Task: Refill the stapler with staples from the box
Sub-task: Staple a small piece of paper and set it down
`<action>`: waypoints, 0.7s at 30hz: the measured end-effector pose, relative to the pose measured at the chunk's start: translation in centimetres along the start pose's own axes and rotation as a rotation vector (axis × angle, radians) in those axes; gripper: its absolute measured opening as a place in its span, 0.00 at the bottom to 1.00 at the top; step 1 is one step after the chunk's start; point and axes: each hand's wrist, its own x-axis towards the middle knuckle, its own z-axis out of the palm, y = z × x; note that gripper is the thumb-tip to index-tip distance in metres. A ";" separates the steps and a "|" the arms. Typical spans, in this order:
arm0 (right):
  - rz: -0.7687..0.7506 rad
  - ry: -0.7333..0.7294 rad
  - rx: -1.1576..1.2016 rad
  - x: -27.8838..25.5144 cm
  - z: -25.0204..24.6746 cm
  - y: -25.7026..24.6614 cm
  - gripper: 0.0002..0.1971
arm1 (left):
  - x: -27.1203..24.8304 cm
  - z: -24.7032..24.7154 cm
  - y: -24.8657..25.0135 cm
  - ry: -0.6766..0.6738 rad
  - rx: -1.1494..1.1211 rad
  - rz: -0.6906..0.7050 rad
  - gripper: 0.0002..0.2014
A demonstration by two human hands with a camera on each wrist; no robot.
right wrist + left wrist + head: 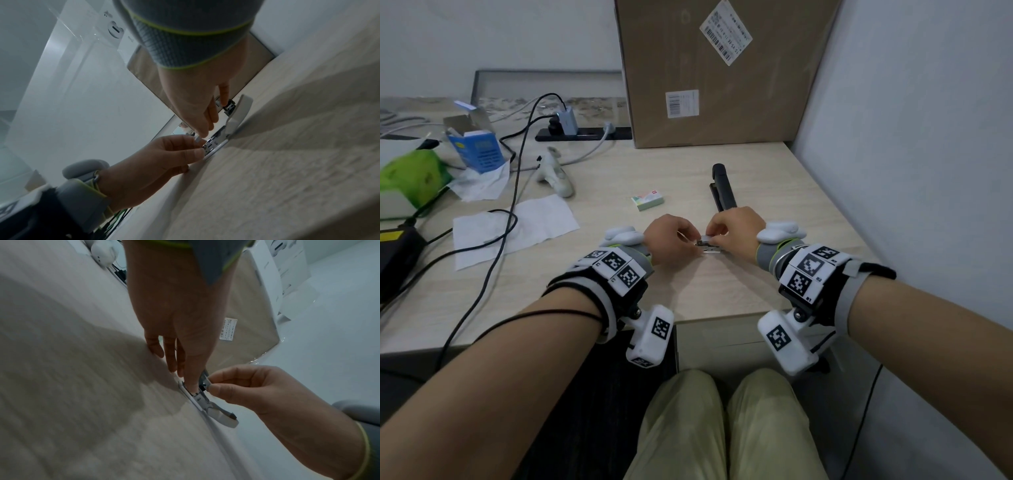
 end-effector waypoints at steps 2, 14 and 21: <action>0.004 -0.008 -0.018 0.1 0.3 0.0 0.07 | -0.1 0.2 0.1 0.009 0.012 0.000 0.07; 0.032 -0.053 -0.043 0.6 0.3 -0.3 0.08 | 0.3 0.0 -0.6 -0.036 -0.060 0.018 0.09; 0.040 -0.063 -0.038 0.9 0.1 -0.5 0.06 | 0.2 0.1 -0.6 -0.026 -0.089 0.022 0.10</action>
